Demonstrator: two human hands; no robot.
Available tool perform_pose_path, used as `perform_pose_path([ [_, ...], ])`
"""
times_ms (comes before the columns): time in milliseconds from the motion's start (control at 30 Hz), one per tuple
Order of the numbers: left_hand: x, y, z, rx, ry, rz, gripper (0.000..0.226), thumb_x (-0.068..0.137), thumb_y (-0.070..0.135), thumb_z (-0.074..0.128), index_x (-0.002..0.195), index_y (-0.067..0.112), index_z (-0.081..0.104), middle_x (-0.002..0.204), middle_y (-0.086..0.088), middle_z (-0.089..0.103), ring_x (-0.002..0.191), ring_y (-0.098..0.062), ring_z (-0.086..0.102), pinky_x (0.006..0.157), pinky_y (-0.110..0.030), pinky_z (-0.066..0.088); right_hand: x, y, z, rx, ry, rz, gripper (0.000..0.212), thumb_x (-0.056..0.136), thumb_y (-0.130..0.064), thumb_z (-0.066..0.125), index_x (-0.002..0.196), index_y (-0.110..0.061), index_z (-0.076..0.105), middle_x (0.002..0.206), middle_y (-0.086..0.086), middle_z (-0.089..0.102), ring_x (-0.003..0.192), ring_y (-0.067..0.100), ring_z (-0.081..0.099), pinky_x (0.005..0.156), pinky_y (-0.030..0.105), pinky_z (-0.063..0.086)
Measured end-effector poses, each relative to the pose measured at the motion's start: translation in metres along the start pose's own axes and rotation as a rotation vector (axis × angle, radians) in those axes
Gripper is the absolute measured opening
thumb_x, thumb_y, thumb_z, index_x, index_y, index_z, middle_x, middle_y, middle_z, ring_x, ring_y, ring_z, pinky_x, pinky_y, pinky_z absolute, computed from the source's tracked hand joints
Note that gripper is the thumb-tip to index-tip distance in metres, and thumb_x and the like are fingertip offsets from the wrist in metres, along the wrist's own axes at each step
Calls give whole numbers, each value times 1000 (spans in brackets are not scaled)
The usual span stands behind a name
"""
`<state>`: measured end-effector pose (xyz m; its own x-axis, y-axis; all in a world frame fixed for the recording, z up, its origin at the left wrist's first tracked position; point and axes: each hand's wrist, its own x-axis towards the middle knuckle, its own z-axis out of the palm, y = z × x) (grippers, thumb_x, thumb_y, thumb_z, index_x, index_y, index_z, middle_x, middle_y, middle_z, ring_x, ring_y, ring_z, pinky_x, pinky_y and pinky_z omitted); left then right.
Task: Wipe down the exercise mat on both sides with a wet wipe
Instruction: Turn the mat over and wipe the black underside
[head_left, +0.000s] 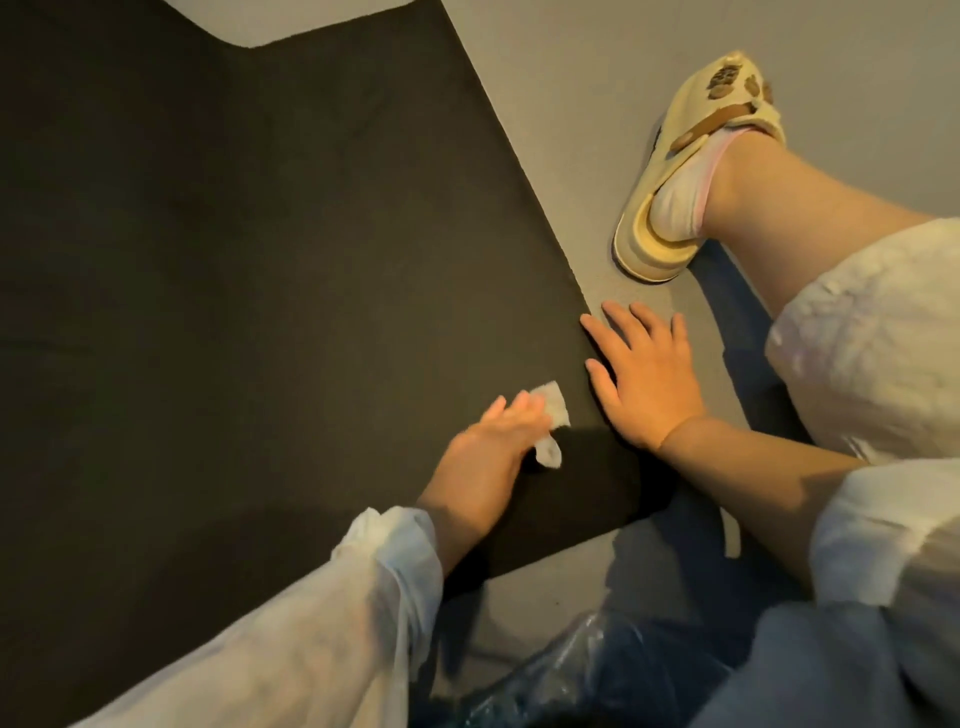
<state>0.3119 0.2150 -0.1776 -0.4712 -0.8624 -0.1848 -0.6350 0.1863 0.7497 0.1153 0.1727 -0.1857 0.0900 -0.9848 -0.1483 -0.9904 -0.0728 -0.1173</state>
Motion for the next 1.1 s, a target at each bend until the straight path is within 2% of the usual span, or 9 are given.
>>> perform_pose_path([
  [100,-28,6,14,88,-94,94,42,97,0,39,139,7,41,150,-6,32,141,-20,23,111,-20,4,-4,-3,-6,36,29,-82,45,99,-34,35,141,-21,42,147,10,38,134,33,32,113,54,13],
  [267,-21,13,-10,66,3,-4,23,90,15,59,109,6,69,119,-9,64,115,-19,54,100,-22,33,-18,-20,-20,192,151,-263,36,96,-23,49,130,-11,55,141,15,46,128,34,42,110,45,27],
  [367,-4,14,-24,200,146,-115,15,82,29,68,82,13,69,92,-1,64,92,-19,55,84,-30,41,-21,-42,-35,334,-66,-435,38,97,-31,48,129,-13,55,130,9,57,119,25,51,101,38,41],
  [467,8,11,-37,294,223,-160,25,75,34,71,67,16,55,86,2,55,90,-20,49,75,-30,41,-26,-57,-38,374,-293,-540,31,98,-33,46,122,-15,56,107,6,64,99,22,57,86,33,44],
  [600,11,-12,-55,478,211,-107,55,60,57,76,94,18,58,112,-2,52,109,-22,46,91,-32,34,-27,-53,-35,297,-310,-521,41,96,-11,47,137,-12,47,128,11,57,118,23,50,102,23,29],
  [667,3,-30,-56,560,187,-180,77,67,69,63,126,21,52,140,-5,39,133,-27,31,110,-40,17,-16,-51,-41,325,-239,-478,41,92,-1,50,132,-9,52,125,13,59,117,26,52,100,19,29],
  [733,-6,-44,-51,601,211,-227,74,81,69,45,142,28,37,153,-4,24,142,-27,15,115,-46,5,9,-50,-51,369,-122,-391,40,87,7,53,125,-4,59,118,16,63,111,30,56,94,14,29],
  [900,-7,-53,-46,551,289,-201,49,92,42,47,139,29,43,151,-3,33,142,-26,22,114,-40,4,104,-52,-74,383,98,-257,42,86,11,51,127,2,55,119,22,60,112,34,56,93,15,31],
  [1100,-8,-51,-45,545,403,-163,43,84,29,65,126,23,59,137,-8,52,130,-32,44,108,-48,20,182,-66,-71,243,162,-295,34,91,3,48,123,2,58,124,22,55,115,36,50,98,26,31],
])
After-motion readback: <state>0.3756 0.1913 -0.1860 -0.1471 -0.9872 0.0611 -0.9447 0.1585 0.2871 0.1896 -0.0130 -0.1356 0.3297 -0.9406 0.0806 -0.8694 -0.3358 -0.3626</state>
